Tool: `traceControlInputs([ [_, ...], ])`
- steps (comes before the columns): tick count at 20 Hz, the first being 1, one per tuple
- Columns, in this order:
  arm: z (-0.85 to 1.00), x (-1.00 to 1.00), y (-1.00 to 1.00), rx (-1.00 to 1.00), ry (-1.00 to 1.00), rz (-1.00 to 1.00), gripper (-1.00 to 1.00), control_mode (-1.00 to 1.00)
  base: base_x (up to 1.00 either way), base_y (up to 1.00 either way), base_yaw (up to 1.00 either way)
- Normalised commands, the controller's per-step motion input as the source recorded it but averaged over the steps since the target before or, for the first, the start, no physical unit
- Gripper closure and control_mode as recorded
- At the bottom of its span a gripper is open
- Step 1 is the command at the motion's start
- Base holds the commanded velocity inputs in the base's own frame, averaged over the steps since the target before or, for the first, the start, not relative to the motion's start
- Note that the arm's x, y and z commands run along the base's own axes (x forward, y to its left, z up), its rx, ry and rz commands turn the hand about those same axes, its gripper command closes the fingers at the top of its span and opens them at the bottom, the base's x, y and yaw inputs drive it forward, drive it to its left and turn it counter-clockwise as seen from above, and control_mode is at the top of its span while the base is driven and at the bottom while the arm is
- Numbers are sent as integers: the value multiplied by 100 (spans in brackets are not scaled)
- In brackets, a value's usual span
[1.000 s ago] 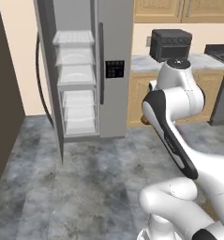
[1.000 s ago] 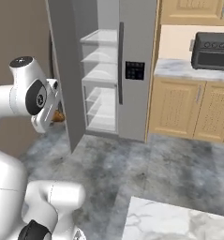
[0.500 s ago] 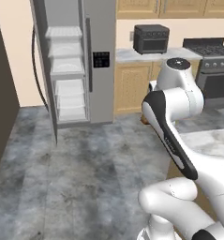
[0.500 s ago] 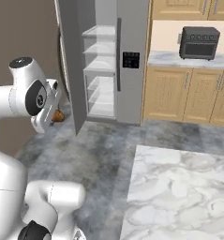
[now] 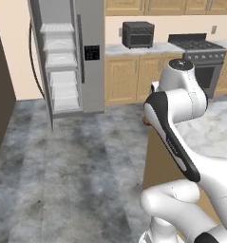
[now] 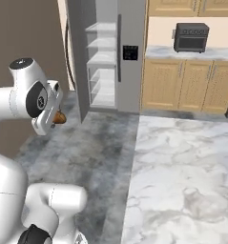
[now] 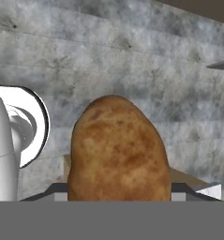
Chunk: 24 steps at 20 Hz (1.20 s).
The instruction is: Take the cheese, chicken drumstick, and potato from the fridge and place them on the plate on the dining counter to create an appetizer plate.
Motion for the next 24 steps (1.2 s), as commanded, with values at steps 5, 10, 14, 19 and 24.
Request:
traceControlInputs([
  [5,0,0,0,0,0,0,100,100,-100,0,-8],
  [10,0,0,0,0,0,0,100,100,-100,0,-8],
  [14,0,0,0,0,0,0,100,100,-100,-13,-7],
  [19,0,0,0,0,0,0,100,100,-78,-67,-3],
  [24,0,0,0,0,0,0,100,100,-3,-100,0],
])
